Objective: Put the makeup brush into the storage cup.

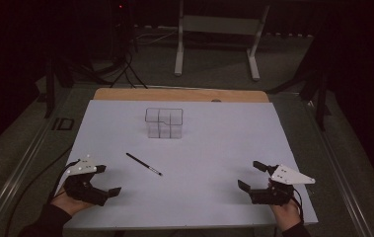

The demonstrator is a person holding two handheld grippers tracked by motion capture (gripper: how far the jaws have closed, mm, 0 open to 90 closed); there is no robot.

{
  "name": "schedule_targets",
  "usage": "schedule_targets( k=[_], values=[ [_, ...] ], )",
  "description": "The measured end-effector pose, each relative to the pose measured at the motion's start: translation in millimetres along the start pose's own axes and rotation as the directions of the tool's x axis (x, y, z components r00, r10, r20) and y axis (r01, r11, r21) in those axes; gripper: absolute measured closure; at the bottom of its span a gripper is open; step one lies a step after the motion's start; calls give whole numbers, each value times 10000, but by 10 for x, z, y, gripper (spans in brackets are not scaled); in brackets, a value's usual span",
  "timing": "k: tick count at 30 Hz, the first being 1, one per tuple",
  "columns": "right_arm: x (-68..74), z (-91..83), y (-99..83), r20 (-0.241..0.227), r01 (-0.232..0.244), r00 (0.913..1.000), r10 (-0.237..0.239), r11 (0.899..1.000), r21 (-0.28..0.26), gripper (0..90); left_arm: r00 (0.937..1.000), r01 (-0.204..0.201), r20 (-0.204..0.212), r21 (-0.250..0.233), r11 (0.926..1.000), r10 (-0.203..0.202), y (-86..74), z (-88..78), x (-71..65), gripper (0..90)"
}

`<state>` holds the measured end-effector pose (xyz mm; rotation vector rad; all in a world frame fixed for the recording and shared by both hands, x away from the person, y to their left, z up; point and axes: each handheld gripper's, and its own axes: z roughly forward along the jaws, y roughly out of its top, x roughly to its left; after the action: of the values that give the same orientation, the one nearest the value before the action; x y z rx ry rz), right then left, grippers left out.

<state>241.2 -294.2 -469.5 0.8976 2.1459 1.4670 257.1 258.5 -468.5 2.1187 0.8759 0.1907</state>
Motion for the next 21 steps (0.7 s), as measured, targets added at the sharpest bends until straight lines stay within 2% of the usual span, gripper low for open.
schedule_targets(
  k=[3,8,10,12,17,21],
  values=[
    [1,-1,0,7,6,10000,-6,10000,-6,122,9998,-65,209,623,9980,52,50,0,37,6],
    [1,3,0,0,-2,10000,2,10000,9,122,9989,-394,310,1581,9866,350,116,40,38,6],
    [2,3,0,3,5,10000,-5,10000,17,122,9979,-561,412,1748,9830,496,138,55,29,6],
    [2,2,1,4,2,10000,-2,10000,0,122,9963,-816,448,2072,9749,739,169,76,21,6],
    [2,1,1,3,-3,10000,3,10000,0,122,9925,-1189,568,2486,9613,1081,232,108,6,6],
    [3,4,0,-19,-15,10000,15,10000,25,122,9889,-1483,507,2707,9512,1398,272,140,9,6]
  ],
)
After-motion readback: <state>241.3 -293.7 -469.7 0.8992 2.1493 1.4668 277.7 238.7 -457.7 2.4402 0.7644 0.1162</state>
